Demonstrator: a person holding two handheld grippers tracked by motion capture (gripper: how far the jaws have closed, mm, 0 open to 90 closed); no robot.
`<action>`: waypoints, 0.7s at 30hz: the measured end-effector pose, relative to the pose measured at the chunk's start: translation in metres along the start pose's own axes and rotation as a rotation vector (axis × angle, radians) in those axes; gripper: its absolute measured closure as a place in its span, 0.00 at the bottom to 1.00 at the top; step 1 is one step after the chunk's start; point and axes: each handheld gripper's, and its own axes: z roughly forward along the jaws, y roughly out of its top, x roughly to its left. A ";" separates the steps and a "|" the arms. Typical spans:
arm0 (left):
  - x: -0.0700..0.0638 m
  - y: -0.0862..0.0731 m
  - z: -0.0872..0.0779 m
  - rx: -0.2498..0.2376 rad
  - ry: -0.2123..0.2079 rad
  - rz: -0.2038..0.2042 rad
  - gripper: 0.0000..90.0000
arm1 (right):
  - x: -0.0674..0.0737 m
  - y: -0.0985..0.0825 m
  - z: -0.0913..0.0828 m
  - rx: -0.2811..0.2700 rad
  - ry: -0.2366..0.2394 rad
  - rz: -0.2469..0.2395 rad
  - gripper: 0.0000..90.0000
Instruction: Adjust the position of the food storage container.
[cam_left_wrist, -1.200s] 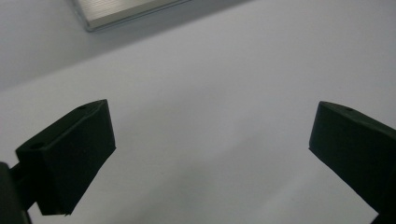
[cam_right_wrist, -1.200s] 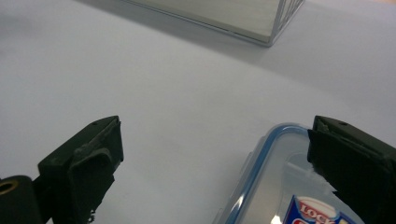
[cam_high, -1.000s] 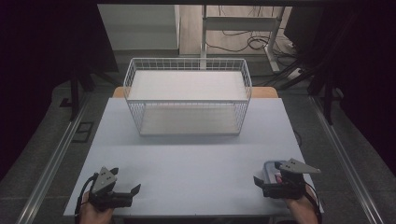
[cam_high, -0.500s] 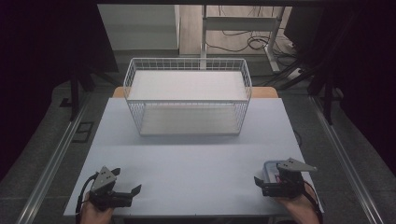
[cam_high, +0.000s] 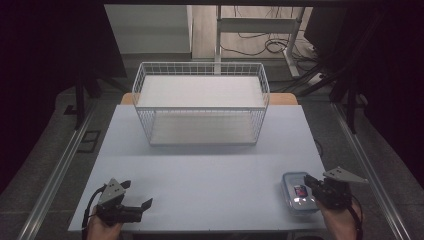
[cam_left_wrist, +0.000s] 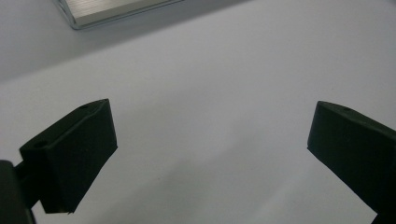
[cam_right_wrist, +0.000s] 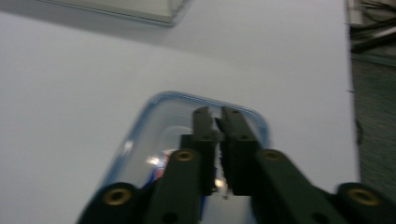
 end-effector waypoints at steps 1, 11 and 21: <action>0.000 0.000 0.000 0.000 0.000 0.000 0.01 | 0.000 0.000 0.000 0.000 0.000 0.000 0.98; 0.001 0.000 0.002 0.004 -0.024 -0.019 0.02 | -0.020 -0.008 0.007 0.046 -0.069 0.068 0.99; 0.001 -0.001 0.003 0.011 -0.038 -0.028 0.02 | -0.027 -0.014 0.015 0.096 -0.082 0.113 0.99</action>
